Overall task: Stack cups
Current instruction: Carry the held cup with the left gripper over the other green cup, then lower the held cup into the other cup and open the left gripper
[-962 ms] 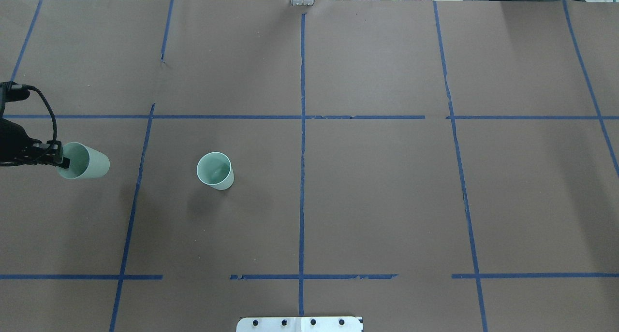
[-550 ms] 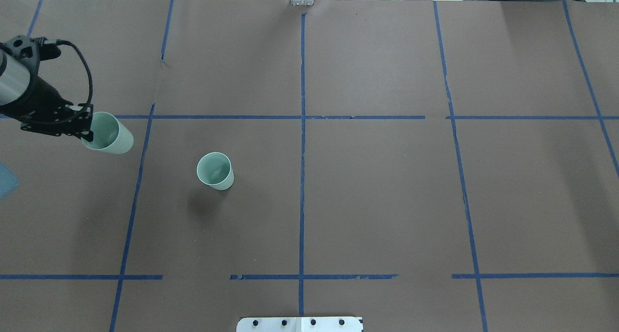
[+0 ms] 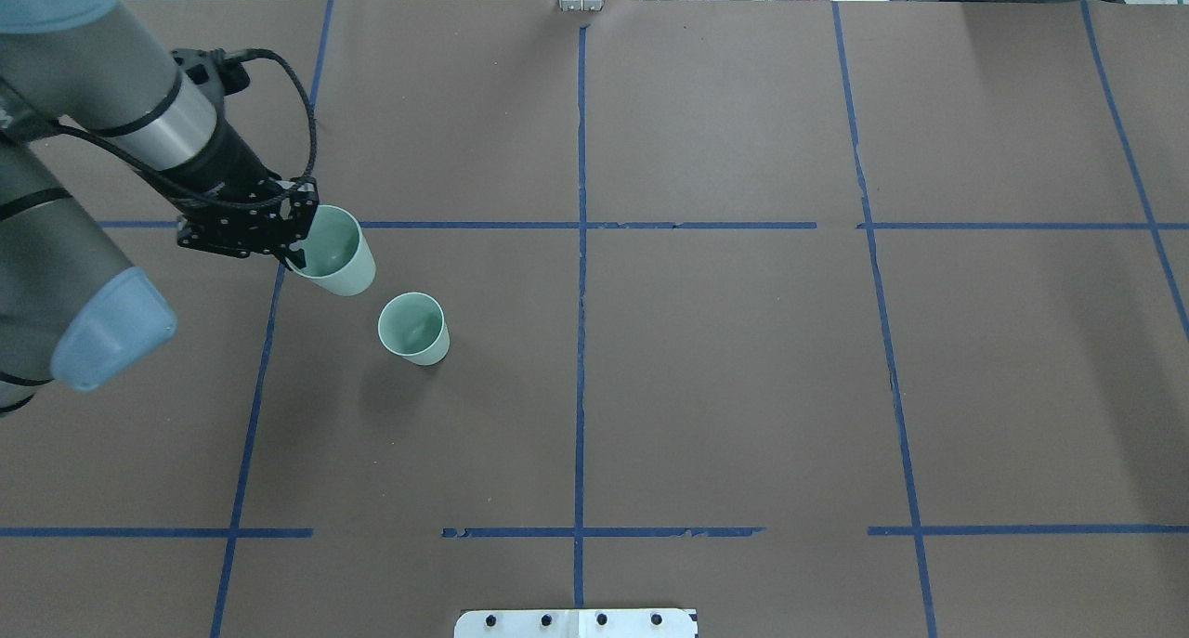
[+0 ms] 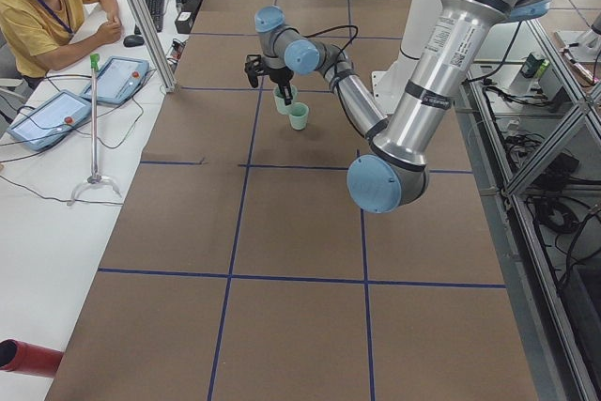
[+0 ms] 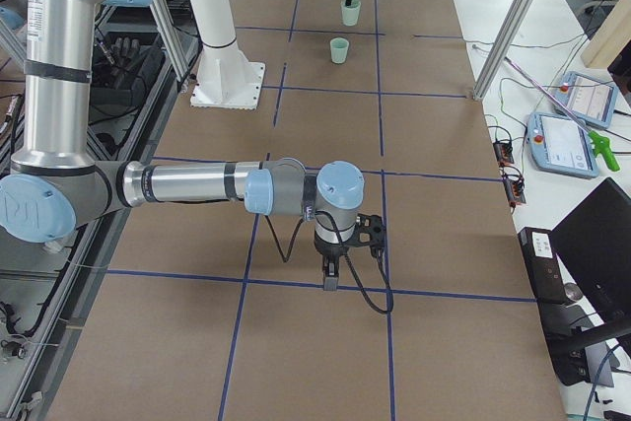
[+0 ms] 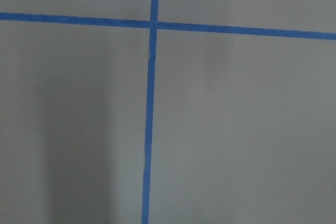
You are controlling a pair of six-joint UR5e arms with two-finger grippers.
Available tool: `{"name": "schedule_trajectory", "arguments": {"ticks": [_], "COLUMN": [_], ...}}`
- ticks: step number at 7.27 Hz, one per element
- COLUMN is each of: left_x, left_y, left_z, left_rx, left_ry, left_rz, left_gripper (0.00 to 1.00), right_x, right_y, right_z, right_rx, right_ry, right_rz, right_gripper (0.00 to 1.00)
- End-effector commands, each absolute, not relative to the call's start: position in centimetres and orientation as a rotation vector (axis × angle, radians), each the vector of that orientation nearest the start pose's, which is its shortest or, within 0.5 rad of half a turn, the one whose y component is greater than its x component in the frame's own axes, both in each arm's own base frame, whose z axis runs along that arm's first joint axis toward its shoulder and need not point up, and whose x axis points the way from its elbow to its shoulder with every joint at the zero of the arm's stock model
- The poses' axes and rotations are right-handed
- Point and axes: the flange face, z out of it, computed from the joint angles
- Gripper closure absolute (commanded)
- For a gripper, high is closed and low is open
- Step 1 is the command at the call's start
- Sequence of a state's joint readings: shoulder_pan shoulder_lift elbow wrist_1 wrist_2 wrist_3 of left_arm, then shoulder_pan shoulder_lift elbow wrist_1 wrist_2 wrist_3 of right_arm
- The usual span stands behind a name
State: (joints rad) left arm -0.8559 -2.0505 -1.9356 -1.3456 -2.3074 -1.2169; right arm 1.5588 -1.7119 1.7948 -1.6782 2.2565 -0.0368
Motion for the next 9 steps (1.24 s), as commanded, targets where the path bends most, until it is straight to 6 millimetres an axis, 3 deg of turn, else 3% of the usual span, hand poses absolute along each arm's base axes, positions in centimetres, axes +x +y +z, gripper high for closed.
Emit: {"name": "schedule_trajectory", "arguments": {"ticks": [1, 9], "left_x": [37.3, 38.9], "left_y": [-47.2, -46.7], "left_z": [24.0, 25.6], "left_rx": [-0.297, -0.318], "left_ry": [0.895, 0.869], "left_rz": [-0.213, -0.197], "left_gripper": [1.00, 1.00], "right_x": [6.6, 6.5], "right_y": [-43.0, -43.0], "right_z": [63.0, 63.0], "right_rx": [-0.015, -0.015], "right_ry": [-0.686, -0.686], "right_rz": [-0.037, -0.039], "right_gripper": [0.00, 0.00]}}
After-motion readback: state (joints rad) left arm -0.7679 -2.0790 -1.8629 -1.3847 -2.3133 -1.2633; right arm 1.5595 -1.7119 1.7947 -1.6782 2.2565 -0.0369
